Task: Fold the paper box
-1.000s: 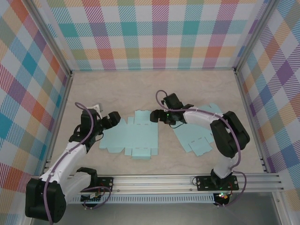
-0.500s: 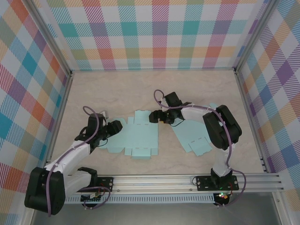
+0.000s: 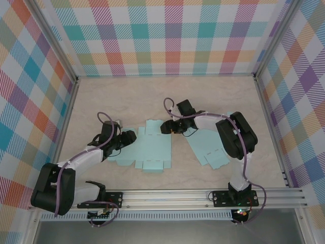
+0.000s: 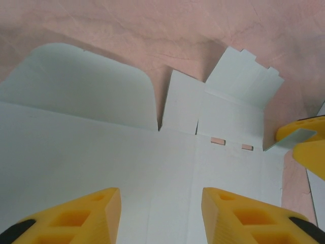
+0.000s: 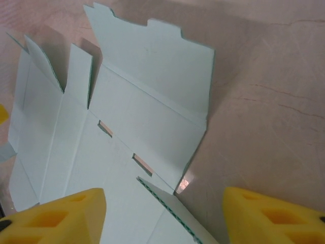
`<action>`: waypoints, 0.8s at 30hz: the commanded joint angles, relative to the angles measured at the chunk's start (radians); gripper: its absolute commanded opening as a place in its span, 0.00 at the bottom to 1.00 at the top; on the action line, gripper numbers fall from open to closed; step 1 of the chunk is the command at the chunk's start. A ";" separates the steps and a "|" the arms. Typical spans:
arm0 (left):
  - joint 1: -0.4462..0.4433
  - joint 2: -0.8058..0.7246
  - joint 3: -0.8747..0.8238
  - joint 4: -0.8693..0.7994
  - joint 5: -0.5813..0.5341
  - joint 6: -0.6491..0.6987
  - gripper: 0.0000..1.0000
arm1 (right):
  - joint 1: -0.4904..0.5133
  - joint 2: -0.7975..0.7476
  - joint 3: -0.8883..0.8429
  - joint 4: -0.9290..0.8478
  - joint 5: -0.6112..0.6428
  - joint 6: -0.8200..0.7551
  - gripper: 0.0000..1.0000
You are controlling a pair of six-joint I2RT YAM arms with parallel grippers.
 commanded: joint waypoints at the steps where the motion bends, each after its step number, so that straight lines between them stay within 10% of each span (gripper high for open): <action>1: -0.016 0.012 0.034 0.039 0.010 -0.005 0.46 | 0.004 0.016 0.019 0.023 -0.038 -0.046 0.55; 10: -0.018 0.047 0.059 0.073 0.037 0.017 0.46 | 0.003 -0.021 0.078 -0.055 -0.017 -0.126 0.02; 24: -0.018 0.029 0.321 -0.017 0.265 0.610 0.66 | 0.003 -0.259 0.155 -0.323 -0.026 -0.464 0.00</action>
